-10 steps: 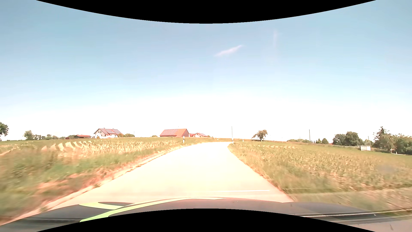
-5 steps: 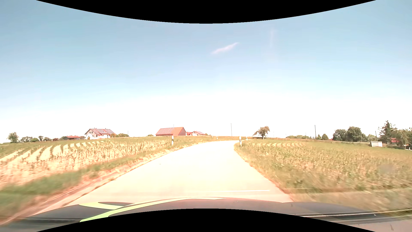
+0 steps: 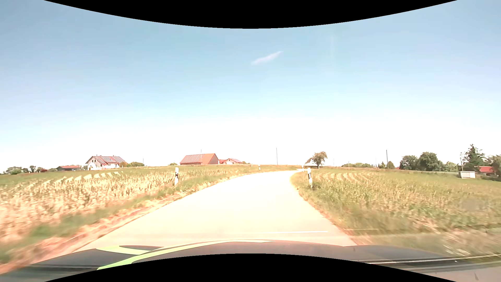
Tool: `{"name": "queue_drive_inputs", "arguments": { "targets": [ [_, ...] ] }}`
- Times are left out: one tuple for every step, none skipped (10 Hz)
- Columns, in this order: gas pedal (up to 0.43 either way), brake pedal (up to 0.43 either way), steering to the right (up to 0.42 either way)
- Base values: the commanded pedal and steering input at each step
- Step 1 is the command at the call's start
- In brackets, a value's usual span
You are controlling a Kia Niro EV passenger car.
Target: Follow the waypoints while adhering to traffic rules and regulations
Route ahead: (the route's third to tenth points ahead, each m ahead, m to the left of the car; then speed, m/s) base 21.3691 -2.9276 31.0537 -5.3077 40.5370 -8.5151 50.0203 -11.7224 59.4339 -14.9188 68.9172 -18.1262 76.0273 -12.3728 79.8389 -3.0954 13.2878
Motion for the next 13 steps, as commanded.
{"name": "queue_drive_inputs", "arguments": {
  "targets": [
    [0.0, 0.0, 0.024],
    [0.0, 0.0, 0.026],
    [0.0, 0.0, 0.03],
    [0.0, 0.0, 0.033],
    [0.0, 0.0, 0.038],
    [0.0, 0.0, 0.042],
    [0.0, 0.0, 0.044],
    [0.0, 0.0, 0.046],
    [0.0, 0.0, 0.048],
    [0.0, 0.0, 0.05],
    [0.0, 0.0, 0.052],
    [0.0, 0.0, 0.053],
    [0.0, 0.0, 0.053]
  ]
}}
